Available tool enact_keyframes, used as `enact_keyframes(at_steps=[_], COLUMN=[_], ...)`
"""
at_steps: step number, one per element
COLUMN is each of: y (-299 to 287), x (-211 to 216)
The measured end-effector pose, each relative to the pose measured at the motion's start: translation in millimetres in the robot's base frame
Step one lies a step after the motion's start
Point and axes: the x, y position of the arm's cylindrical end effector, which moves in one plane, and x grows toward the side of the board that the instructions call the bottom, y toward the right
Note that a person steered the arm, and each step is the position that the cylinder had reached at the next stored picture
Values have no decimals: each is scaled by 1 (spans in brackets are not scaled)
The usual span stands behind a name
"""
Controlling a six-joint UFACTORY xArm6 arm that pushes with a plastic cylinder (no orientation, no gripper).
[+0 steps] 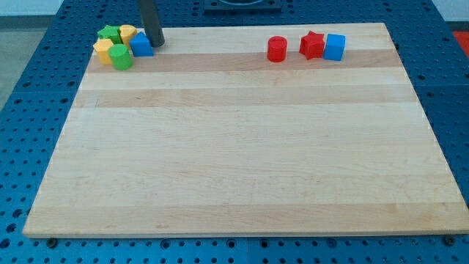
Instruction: Push the blue cube below the red star
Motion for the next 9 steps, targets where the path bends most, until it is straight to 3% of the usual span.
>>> enact_keyframes(at_steps=[2,4,6,7,9], y=[14,149,306,367,383], x=[0,-42,-34,-11,50])
